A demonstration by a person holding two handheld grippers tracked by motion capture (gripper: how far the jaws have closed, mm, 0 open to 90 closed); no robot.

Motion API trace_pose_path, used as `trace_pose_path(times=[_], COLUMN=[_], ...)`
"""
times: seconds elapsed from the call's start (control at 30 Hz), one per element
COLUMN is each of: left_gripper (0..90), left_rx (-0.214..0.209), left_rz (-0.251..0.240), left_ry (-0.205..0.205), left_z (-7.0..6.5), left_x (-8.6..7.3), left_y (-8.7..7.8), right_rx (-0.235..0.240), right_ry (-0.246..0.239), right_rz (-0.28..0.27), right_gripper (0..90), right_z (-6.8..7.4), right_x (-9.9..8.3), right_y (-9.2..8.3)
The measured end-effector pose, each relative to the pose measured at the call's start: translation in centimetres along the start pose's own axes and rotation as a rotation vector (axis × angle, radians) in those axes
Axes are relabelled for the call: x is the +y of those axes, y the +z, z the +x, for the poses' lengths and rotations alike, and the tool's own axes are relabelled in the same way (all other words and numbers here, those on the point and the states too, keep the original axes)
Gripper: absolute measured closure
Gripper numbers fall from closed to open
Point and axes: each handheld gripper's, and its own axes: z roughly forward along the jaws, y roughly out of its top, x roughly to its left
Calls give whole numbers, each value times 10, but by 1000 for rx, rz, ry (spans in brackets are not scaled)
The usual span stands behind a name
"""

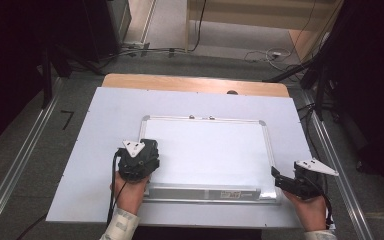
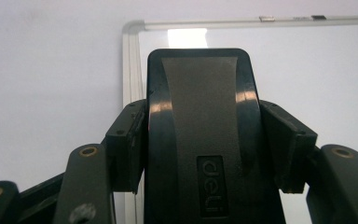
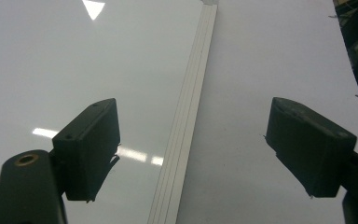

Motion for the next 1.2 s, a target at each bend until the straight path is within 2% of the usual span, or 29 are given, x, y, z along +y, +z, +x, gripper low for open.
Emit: trace_pose_path(times=[0.23,0.53,0.63,0.7,0.97,1.2], left_gripper=[387,381,379,375,336,308], left_rx=[-1,1,8,4,-12,-26], left_rz=[25,39,45,43,45,15], left_ry=[-15,-53,-49,-60,-58,-62], left_z=[-2,-3,-3,-2,-2,0], left_x=[-11,-23,-26,-27,-26,-20], left_y=[2,3,4,4,3,-4], right_rx=[1,2,2,2,2,2], right_ry=[-2,-2,-2,-3,-3,-4], right_rz=[3,3,3,4,5,3], right_gripper=[161,161,161,161,161,161], right_z=[1,0,0,0,0,0], right_x=[0,0,0,0,0,0], right_y=[1,1,1,1,1,1])
